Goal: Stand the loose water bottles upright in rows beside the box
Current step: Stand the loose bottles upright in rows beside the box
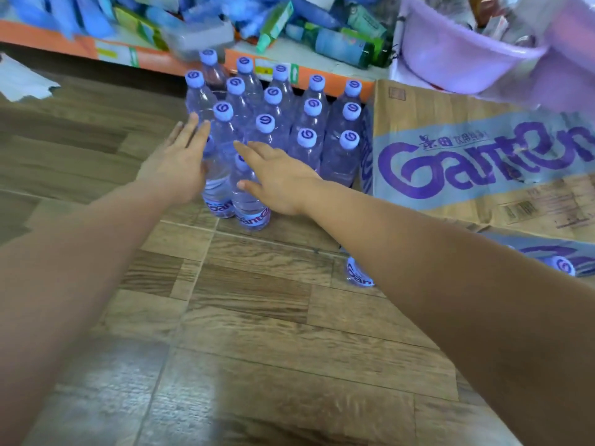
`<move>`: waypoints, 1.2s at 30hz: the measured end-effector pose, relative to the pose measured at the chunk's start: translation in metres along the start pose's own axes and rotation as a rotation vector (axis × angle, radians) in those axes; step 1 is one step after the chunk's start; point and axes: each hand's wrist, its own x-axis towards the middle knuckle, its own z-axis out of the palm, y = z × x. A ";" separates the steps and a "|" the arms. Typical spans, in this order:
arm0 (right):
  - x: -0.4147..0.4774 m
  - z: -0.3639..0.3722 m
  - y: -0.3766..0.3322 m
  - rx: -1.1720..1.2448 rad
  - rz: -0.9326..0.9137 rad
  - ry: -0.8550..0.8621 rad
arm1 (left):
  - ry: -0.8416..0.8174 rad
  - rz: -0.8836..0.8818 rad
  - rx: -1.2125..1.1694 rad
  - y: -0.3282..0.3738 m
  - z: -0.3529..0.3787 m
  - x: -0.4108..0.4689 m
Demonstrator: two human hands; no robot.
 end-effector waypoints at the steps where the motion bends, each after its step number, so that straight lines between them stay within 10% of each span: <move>1: 0.005 0.001 -0.003 -0.005 0.008 0.009 | -0.010 -0.001 -0.034 -0.001 0.002 0.002; 8: 0.022 0.002 -0.013 0.122 0.097 0.067 | 0.106 0.022 -0.057 0.000 -0.004 0.007; 36: -0.192 -0.008 0.028 0.089 0.091 -0.071 | -0.327 0.306 0.309 0.137 -0.002 -0.103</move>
